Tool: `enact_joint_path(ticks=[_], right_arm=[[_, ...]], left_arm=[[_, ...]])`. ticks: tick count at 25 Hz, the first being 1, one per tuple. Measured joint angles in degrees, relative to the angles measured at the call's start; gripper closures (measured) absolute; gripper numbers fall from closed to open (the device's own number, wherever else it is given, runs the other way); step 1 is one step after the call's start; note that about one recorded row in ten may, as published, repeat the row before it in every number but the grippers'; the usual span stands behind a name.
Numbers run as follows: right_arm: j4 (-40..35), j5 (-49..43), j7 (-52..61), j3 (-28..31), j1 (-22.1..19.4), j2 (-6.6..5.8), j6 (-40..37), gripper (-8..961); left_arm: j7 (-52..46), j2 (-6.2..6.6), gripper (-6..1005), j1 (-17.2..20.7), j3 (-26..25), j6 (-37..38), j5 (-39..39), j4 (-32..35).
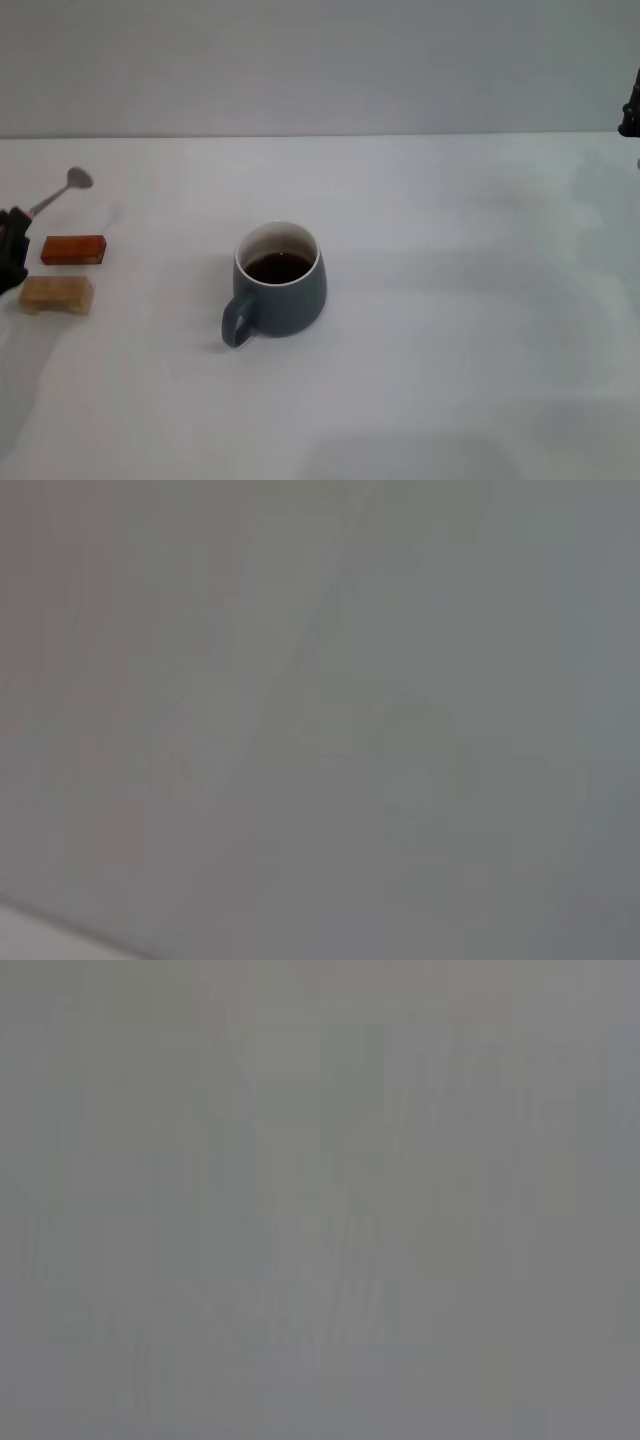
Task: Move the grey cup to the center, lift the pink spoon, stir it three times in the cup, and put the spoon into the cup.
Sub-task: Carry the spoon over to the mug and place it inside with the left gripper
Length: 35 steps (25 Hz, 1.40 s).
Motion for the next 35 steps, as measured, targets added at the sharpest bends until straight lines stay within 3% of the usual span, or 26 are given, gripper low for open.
enact_joint_path(ticks=[1,3,4,5,6,7,8,12,13,14,15,16,18,19,21,23,24,25,26,28,29,30,31,32,33,35], right_arm=[[0.0,0.0,0.0,0.1,-0.1,0.02,-0.1,902],[0.0,0.0,0.0,0.3,-0.4,0.07,-0.2,902],[0.0,0.0,0.0,0.3,-0.5,0.07,-0.2,902],[0.0,0.0,0.0,0.4,-0.6,0.07,-0.2,902],[0.1,0.0,0.0,0.4,-0.7,0.07,-0.3,902],[0.3,0.0,0.0,0.4,-1.0,0.09,-0.3,902],[0.3,0.0,0.0,0.4,-1.0,0.09,-0.3,903],[1.0,0.0,0.0,0.4,-1.5,0.14,-0.3,903],[1.1,0.0,0.0,0.4,-1.7,0.14,-0.3,903],[1.3,0.0,0.0,0.4,-1.8,0.14,-0.3,903],[1.4,0.0,0.0,0.5,-1.9,0.14,-0.3,903],[1.5,0.0,0.0,0.6,-2.0,0.15,-0.3,903],[1.5,0.0,0.0,1.1,-2.3,0.15,-0.3,903],[1.5,0.0,0.0,1.3,-2.4,0.15,-0.4,903],[1.5,0.0,0.0,2.2,-2.9,0.15,-0.5,903],[1.8,0.0,0.0,3.0,-3.5,0.15,-0.9,903],[2.0,0.0,0.0,3.3,-3.8,0.14,-1.1,903],[2.2,0.0,0.0,3.5,-4.1,0.15,-1.2,903],[2.3,0.0,0.0,3.8,-4.3,0.14,-1.3,903],[2.4,0.0,0.0,4.2,-4.6,0.15,-1.3,903],[2.4,0.0,0.0,4.3,-4.7,0.14,-1.3,903],[2.4,0.0,0.0,4.3,-4.7,0.15,-1.3,903],[2.5,0.0,0.0,4.3,-4.7,0.15,-1.3,903],[2.4,0.0,0.0,4.3,-4.8,0.15,-1.3,903],[2.4,0.0,0.0,4.3,-4.8,0.15,-1.3,903],[2.4,0.0,0.0,4.3,-4.8,0.15,-1.3,903]], left_arm=[[-0.4,0.64,855,0.0,-0.1,-0.1,0.5,-0.7],[-0.4,0.64,855,0.0,-0.1,-0.1,0.5,-0.7],[-1.0,2.48,855,0.0,-0.2,-0.2,1.6,-3.4],[-1.0,2.48,855,0.0,-0.2,-0.2,1.6,-3.4],[-1.8,4.06,855,0.0,-0.2,-0.4,2.2,-5.3],[-1.8,4.06,855,0.0,-0.2,-0.4,2.2,-5.3],[-3.1,5.67,855,0.0,-0.5,-0.6,3.6,-7.4],[-3.1,5.67,855,0.0,-0.5,-0.6,3.6,-7.4],[-7.0,9.85,855,0.5,-2.0,-1.8,7.2,-13.1],[-7.9,11.58,855,0.5,-1.9,-2.6,7.3,-15.2],[-7.9,11.58,855,0.5,-1.9,-2.6,7.3,-15.2],[-8.6,12.66,855,0.5,-1.8,-3.0,7.3,-16.4],[-8.6,12.66,855,0.5,-1.8,-3.0,7.3,-16.4],[-9.8,14.78,855,0.5,-1.7,-3.4,7.4,-18.3],[-10.5,16.02,855,0.3,-1.6,-3.5,7.4,-19.4],[-10.5,16.02,855,0.3,-1.6,-3.5,7.4,-19.4],[-10.9,17.28,855,0.0,-1.1,-3.7,7.5,-20.3],[-10.9,17.28,855,0.0,-1.1,-3.7,7.5,-20.3],[-11.4,19.90,855,-1.3,1.6,-4.0,7.5,-21.8],[-11.4,19.90,855,-1.3,1.6,-4.0,7.5,-21.8],[-11.5,20.98,855,-2.1,3.1,-4.1,7.5,-22.4],[-11.5,20.98,855,-2.1,3.1,-4.1,7.5,-22.4],[-12.2,23.12,855,-3.9,6.2,-4.1,7.5,-23.6],[-12.5,24.01,855,-4.6,7.3,-4.1,7.5,-24.1],[-12.5,24.01,855,-4.6,7.3,-4.1,7.5,-24.1],[-13.6,26.54,855,-7.3,11.1,-3.7,7.5,-25.1]])
